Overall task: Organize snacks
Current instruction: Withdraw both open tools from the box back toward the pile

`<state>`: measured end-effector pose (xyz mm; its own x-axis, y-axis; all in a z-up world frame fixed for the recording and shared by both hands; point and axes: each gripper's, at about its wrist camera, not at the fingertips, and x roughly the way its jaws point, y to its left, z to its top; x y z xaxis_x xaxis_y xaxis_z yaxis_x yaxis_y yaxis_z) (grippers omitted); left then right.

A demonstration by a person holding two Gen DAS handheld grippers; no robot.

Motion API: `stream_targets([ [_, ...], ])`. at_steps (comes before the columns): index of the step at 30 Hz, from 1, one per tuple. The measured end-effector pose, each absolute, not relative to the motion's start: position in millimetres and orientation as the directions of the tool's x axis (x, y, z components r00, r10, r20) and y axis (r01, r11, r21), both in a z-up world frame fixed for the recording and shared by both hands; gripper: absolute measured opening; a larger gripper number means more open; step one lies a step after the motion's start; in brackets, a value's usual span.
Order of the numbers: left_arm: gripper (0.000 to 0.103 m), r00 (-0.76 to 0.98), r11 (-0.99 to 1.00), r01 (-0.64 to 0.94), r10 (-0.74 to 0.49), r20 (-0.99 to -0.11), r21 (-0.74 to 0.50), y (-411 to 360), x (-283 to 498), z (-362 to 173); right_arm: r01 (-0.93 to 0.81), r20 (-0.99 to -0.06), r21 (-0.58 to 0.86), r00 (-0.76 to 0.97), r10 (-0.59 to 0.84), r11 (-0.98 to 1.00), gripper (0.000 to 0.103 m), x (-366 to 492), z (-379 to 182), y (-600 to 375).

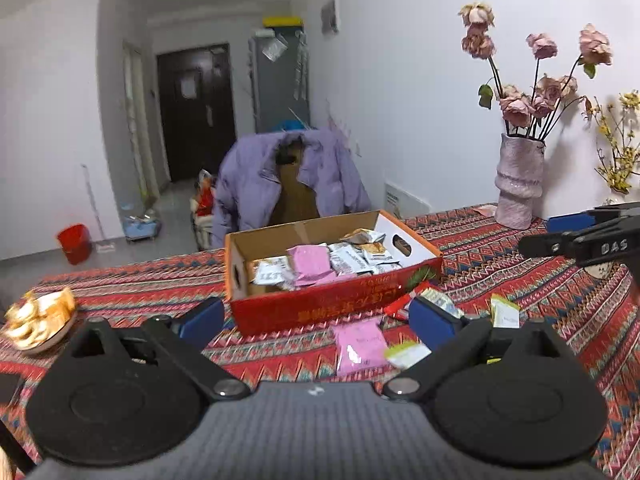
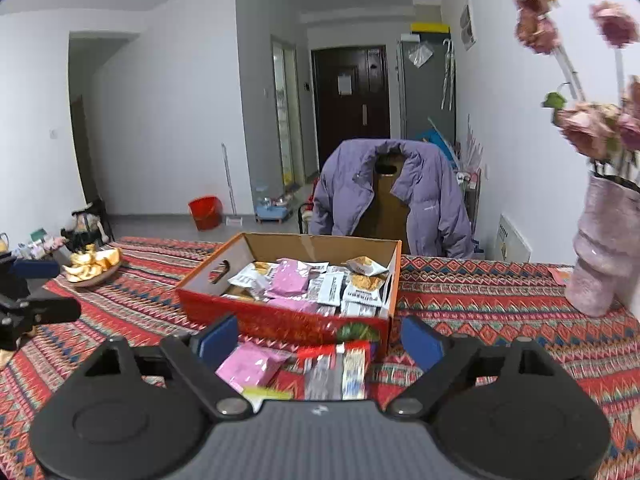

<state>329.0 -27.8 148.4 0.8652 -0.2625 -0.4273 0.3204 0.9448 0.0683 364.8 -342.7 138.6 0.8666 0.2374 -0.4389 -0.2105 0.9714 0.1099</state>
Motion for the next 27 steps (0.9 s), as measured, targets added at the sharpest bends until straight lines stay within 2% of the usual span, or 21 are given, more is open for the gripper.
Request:
stream_targets([
  [5, 0.103, 0.870, 0.956, 0.290, -0.247, -0.427, 0.036, -22.8, 270.8, 129.9, -0.231, -0.424, 0.044, 0.877, 0.227, 0.972, 0.090, 309.5, 124.8, -338.6],
  [11, 0.103, 0.866, 0.973, 0.228, -0.223, -0.447, -0.042, -21.8, 217.2, 106.5, -0.249, -0.438, -0.053, 0.876, 0.201, 0.967, 0.097, 251.0, 96.9, -327.2],
  [17, 0.103, 0.859, 0.980, 0.200, -0.179, -0.480, -0.008, -41.9, 202.9, 86.8, -0.246, -0.471, 0.063, 0.847, 0.245, 0.967, 0.099, 219.0, 70.0, -335.8],
  [22, 0.103, 0.826, 0.975, 0.212, -0.212, -0.523, -0.060, -59.5, 221.9, 80.3, -0.202, -0.525, 0.113, 0.819, 0.231, 0.973, 0.101, 226.4, 48.8, -344.8],
  [27, 0.103, 0.794, 0.966, 0.252, -0.243, -0.557, -0.061, -96.1, 251.6, 66.4, -0.147, -0.530, 0.191, 0.817, 0.228, 0.971, 0.101, 235.0, 41.7, -364.8],
])
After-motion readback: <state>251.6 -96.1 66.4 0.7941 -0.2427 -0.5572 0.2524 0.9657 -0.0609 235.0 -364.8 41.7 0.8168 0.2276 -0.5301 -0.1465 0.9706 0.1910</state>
